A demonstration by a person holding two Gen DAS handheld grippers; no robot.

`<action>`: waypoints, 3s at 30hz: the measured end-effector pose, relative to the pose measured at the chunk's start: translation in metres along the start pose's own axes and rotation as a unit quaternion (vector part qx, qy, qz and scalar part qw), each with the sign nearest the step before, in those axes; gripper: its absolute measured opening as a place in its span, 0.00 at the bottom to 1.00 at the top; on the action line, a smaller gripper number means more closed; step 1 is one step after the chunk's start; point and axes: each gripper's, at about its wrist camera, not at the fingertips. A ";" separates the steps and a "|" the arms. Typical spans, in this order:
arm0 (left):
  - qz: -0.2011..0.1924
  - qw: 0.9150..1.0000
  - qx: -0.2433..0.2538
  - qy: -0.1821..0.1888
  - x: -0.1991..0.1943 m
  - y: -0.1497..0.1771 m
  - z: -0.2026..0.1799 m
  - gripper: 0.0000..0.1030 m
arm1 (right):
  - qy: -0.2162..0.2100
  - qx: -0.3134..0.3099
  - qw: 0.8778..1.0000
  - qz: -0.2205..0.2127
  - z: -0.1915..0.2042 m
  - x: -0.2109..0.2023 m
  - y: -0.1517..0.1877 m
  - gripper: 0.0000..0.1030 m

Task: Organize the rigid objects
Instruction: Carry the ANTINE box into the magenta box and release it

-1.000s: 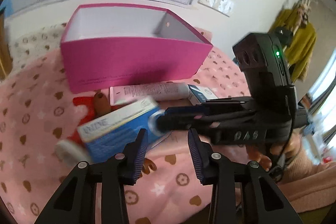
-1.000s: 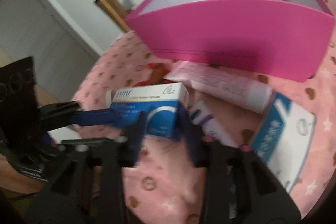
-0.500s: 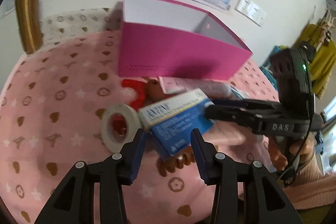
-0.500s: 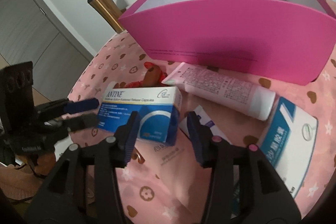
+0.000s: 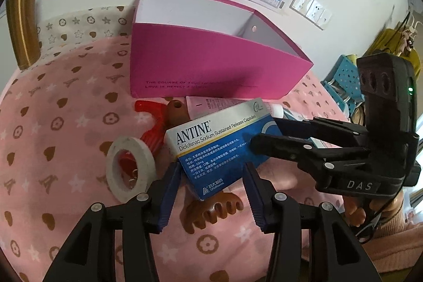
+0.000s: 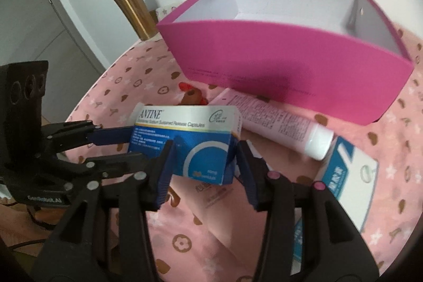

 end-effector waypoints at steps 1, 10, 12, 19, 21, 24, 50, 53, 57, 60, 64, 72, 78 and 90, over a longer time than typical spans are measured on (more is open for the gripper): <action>-0.001 1.000 0.001 0.001 -0.001 -0.001 -0.001 0.47 | 0.007 -0.003 1.000 -0.002 0.001 -0.002 0.000 0.48; -0.012 1.000 0.011 0.002 -0.009 -0.008 -0.010 0.47 | 0.037 -0.012 0.999 -0.019 0.009 -0.015 -0.007 0.48; -0.014 1.000 0.015 0.001 -0.010 -0.010 -0.013 0.47 | 0.041 -0.014 0.999 -0.025 0.009 -0.019 -0.009 0.48; -0.028 0.999 0.026 0.005 -0.017 -0.026 -0.024 0.47 | 0.058 -0.023 0.997 -0.048 0.009 -0.036 -0.019 0.49; -0.036 0.999 0.034 0.004 -0.019 -0.031 -0.028 0.47 | 0.062 -0.024 0.996 -0.051 0.008 -0.039 -0.022 0.48; -0.050 0.998 0.045 0.001 -0.024 -0.041 -0.033 0.47 | 0.071 -0.028 0.995 -0.060 0.008 -0.044 -0.030 0.48; -0.090 0.994 0.065 -0.002 -0.024 -0.088 -0.050 0.47 | 0.105 -0.042 0.988 -0.109 -0.010 -0.061 -0.067 0.48; -0.095 0.993 0.068 -0.002 -0.025 -0.092 -0.052 0.47 | 0.106 -0.042 0.987 -0.111 -0.012 -0.062 -0.069 0.49; -0.101 0.992 0.069 -0.003 -0.025 -0.097 -0.052 0.47 | 0.109 -0.045 0.986 -0.115 -0.014 -0.062 -0.072 0.49; -0.103 0.992 0.068 -0.004 -0.023 -0.100 -0.051 0.47 | 0.110 -0.046 0.986 -0.119 -0.015 -0.062 -0.075 0.48; -0.105 0.992 0.068 -0.007 -0.019 -0.107 -0.050 0.47 | 0.113 -0.050 0.985 -0.123 -0.017 -0.060 -0.081 0.48; -0.103 0.993 0.054 -0.019 -0.004 -0.127 -0.044 0.47 | 0.107 -0.044 0.985 -0.125 -0.032 -0.049 -0.098 0.48; -0.083 0.995 0.040 -0.046 0.021 -0.144 -0.034 0.47 | 0.074 -0.011 0.991 -0.107 -0.057 -0.027 -0.112 0.48; -0.074 0.994 -0.001 -0.085 0.034 -0.160 -0.013 0.47 | 0.003 0.067 0.996 -0.054 -0.092 0.026 -0.124 0.48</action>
Point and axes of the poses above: each gripper's, at about its wrist camera, not at the fingertips, and x roughly the way its jaws point, z to its left, y to its underside, and after that the axes turned 12 degrees about -x, right-handed
